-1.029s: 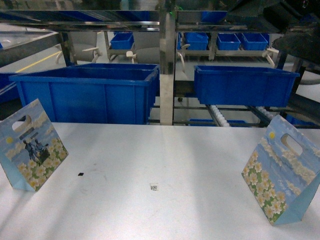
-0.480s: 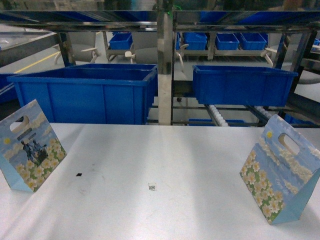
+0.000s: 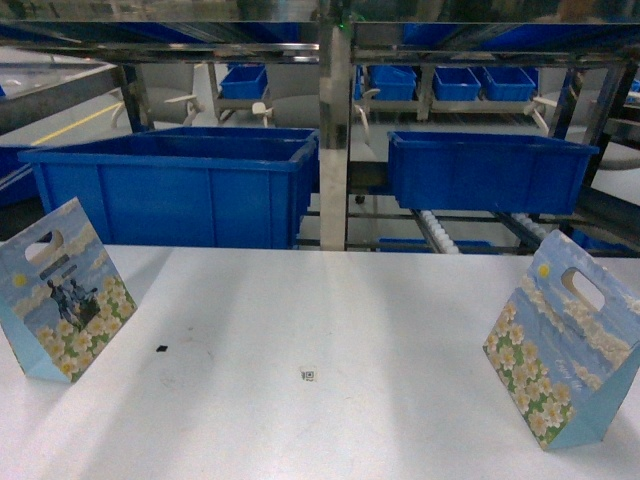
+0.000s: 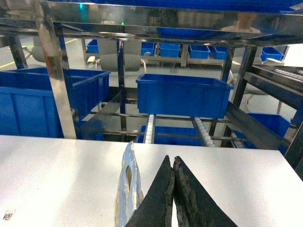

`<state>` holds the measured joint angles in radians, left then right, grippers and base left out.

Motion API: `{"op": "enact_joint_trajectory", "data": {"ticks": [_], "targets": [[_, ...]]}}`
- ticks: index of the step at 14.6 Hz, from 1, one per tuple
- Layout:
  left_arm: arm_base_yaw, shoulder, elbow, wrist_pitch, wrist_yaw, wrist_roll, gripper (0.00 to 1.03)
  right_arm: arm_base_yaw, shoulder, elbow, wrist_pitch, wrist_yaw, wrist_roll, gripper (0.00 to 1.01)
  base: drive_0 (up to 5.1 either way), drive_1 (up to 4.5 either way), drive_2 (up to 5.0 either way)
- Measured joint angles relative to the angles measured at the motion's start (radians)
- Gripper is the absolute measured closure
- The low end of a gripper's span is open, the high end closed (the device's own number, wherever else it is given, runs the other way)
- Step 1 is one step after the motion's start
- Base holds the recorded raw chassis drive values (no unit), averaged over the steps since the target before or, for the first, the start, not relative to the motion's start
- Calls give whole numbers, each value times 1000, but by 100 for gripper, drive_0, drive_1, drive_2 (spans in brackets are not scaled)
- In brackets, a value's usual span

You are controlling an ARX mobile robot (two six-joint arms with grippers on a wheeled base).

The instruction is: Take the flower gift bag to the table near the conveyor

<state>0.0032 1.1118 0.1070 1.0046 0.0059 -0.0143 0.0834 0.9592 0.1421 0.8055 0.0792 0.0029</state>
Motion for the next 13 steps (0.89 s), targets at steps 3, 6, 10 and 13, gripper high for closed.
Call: {"op": "enact_joint_trajectory", "data": {"ticks": [3,6,10,13], "targets": [[-3,-182,-55,-130,-6,0,101,-89,-153,-64,-88,-77,-1,99,0,0,0],[-3,-430,-90,-346,-6,0,101,-84,-314,-128,-176,-80,-1,99,0,0,0],[-3,-589,-91,-491,-6,0,101,-84,-466,-129,-322,-80,-1,99,0,0,0],[-3,-702,-91,-595,-6,0,101,-84,-573,-129,-422,-80,-1,99,0,0,0]]}}
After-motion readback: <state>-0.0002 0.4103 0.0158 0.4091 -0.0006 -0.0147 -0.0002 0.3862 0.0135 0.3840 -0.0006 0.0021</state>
